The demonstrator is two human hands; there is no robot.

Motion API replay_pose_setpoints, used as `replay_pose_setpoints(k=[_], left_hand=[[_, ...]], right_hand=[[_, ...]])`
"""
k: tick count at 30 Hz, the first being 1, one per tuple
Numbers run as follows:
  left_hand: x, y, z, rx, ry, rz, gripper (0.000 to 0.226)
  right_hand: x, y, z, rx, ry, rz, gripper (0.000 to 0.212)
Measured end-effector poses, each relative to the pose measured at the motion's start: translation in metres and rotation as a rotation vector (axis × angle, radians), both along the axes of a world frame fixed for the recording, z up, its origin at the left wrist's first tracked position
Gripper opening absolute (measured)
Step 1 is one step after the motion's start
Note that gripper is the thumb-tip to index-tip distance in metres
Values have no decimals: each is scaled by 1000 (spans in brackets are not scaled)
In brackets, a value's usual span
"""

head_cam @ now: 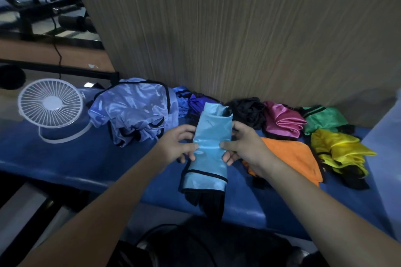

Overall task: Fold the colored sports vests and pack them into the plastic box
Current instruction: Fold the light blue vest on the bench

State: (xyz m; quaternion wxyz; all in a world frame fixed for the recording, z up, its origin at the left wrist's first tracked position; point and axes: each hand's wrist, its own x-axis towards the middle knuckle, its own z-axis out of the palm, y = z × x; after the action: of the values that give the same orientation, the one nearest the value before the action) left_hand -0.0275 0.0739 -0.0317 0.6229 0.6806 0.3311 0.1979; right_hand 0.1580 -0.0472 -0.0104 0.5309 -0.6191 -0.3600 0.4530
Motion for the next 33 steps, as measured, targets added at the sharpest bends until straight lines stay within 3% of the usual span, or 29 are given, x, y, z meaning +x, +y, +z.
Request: replay_pose_setpoints(k=[9, 16, 21, 25, 28, 33], left_hand=[[-5, -1, -2, -29, 0, 1, 24], [-10, 3, -8, -26, -79, -18, 25], [-9, 1, -4, -80, -60, -31, 28], [-15, -5, 1, -13, -39, -94, 11], [-17, -11, 2, 180, 17, -175, 18], [-17, -16, -5, 432, 143, -239, 33]], right_hand=[[1, -8, -5, 44, 31, 58, 28], [-3, -10, -10, 119, -32, 106, 40], [-4, -18, -3, 121, -55, 153, 27], [-6, -20, -10, 208, -293, 224, 18], [-3, -21, -15, 259, -565, 298, 5], [-7, -32, -8, 218, -924, 278, 32]])
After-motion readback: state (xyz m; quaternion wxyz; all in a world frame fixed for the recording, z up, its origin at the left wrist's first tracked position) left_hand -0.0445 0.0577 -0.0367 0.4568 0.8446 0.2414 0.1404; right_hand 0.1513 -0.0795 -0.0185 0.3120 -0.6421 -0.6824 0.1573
